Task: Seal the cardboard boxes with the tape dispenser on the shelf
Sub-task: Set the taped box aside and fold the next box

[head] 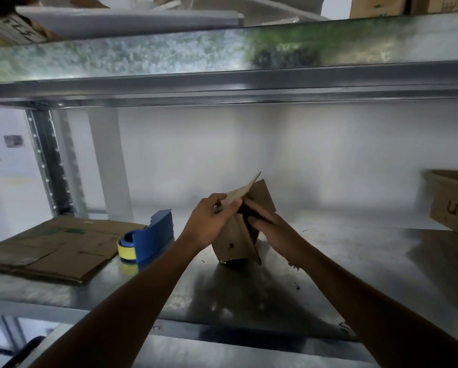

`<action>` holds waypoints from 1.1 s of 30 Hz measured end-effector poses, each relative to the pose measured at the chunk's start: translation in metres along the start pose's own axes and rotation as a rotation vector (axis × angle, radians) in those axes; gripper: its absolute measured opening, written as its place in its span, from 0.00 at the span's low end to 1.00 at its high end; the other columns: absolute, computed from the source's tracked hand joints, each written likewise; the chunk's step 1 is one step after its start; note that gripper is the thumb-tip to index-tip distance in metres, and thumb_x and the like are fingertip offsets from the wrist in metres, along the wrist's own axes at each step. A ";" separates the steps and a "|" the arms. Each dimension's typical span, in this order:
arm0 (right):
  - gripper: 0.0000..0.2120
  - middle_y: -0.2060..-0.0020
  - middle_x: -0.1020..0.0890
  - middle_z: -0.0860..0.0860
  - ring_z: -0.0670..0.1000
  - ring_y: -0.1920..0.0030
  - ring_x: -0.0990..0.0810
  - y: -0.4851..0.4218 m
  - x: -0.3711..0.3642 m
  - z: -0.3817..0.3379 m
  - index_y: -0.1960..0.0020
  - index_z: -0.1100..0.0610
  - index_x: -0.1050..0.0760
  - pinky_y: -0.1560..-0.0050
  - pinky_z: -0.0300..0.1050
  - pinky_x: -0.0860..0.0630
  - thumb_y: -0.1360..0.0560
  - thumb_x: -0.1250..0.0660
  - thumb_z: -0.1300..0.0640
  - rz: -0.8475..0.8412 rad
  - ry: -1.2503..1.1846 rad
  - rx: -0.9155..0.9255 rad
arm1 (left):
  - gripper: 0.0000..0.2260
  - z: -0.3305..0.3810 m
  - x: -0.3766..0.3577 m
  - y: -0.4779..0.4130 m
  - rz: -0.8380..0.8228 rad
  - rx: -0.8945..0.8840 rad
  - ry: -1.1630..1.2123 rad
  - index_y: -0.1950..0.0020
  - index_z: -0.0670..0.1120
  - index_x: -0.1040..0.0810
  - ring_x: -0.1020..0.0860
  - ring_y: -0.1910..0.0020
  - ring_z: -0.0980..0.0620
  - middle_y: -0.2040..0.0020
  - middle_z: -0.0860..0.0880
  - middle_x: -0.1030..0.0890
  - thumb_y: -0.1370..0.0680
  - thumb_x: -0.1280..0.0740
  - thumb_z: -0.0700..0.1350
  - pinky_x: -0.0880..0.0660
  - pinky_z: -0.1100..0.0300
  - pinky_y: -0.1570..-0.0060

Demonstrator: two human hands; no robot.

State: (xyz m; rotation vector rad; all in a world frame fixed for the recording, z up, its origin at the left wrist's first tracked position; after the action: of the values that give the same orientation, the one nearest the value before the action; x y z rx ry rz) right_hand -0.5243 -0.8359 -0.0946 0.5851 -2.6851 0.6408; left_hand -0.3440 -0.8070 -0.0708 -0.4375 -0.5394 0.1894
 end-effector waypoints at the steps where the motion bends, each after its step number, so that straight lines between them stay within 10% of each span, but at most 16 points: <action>1: 0.21 0.27 0.29 0.40 0.40 0.29 0.31 -0.002 -0.002 -0.002 0.25 0.37 0.32 0.30 0.40 0.32 0.14 0.42 0.55 -0.034 0.020 0.023 | 0.27 0.000 0.001 0.001 0.015 0.037 -0.035 0.33 0.53 0.22 0.24 0.41 0.54 0.40 0.57 0.22 0.23 0.40 0.70 0.30 0.63 0.51; 5: 0.16 0.37 0.25 0.34 0.32 0.38 0.26 -0.010 -0.009 -0.010 0.32 0.33 0.29 0.39 0.33 0.29 0.14 0.43 0.51 -0.066 0.143 0.061 | 0.27 -0.008 0.014 -0.005 0.082 0.125 -0.101 0.38 0.51 0.20 0.21 0.43 0.52 0.41 0.54 0.18 0.24 0.38 0.70 0.28 0.61 0.53; 10: 0.16 0.36 0.23 0.44 0.45 0.36 0.24 -0.016 -0.010 -0.007 0.29 0.46 0.26 0.37 0.41 0.27 0.16 0.38 0.50 -0.052 0.242 0.076 | 0.29 -0.008 0.033 -0.005 0.010 0.123 -0.200 0.31 0.52 0.28 0.19 0.46 0.52 0.40 0.52 0.18 0.24 0.36 0.70 0.28 0.67 0.60; 16: 0.23 0.33 0.25 0.44 0.46 0.33 0.26 -0.021 -0.023 -0.004 0.30 0.43 0.25 0.32 0.51 0.24 0.23 0.33 0.37 -0.135 0.206 0.068 | 0.31 -0.011 0.054 0.001 -0.139 -0.022 -0.320 0.19 0.60 0.50 0.21 0.36 0.45 0.31 0.43 0.22 0.18 0.37 0.60 0.27 0.60 0.43; 22: 0.32 0.42 0.23 0.39 0.50 0.35 0.27 -0.029 -0.026 -0.007 0.36 0.42 0.23 0.37 0.51 0.22 0.31 0.40 0.24 0.012 0.441 0.122 | 0.31 -0.010 0.077 0.004 -0.178 -0.312 -0.470 0.17 0.53 0.47 0.30 0.29 0.46 0.23 0.44 0.32 0.16 0.41 0.35 0.31 0.57 0.31; 33: 0.56 0.26 0.28 0.51 0.59 0.28 0.28 -0.025 -0.032 0.000 0.22 0.44 0.36 0.32 0.57 0.31 0.40 0.60 0.13 -0.022 0.908 0.031 | 0.44 -0.069 0.072 0.026 -0.036 0.201 -0.191 0.23 0.49 0.33 0.26 0.33 0.42 0.27 0.44 0.30 0.33 0.22 0.65 0.24 0.42 0.35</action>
State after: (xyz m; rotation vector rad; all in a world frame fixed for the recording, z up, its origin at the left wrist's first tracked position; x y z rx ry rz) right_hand -0.4854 -0.8462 -0.0986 0.2319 -1.8159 0.7174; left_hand -0.2478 -0.7879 -0.1028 -0.2151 -0.7084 0.2495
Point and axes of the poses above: each hand's wrist, its own y-axis away from the middle knuckle, its own x-axis out of the back of the hand, z = x × y, the point moved 2 cm from there along -y, towards the middle knuckle
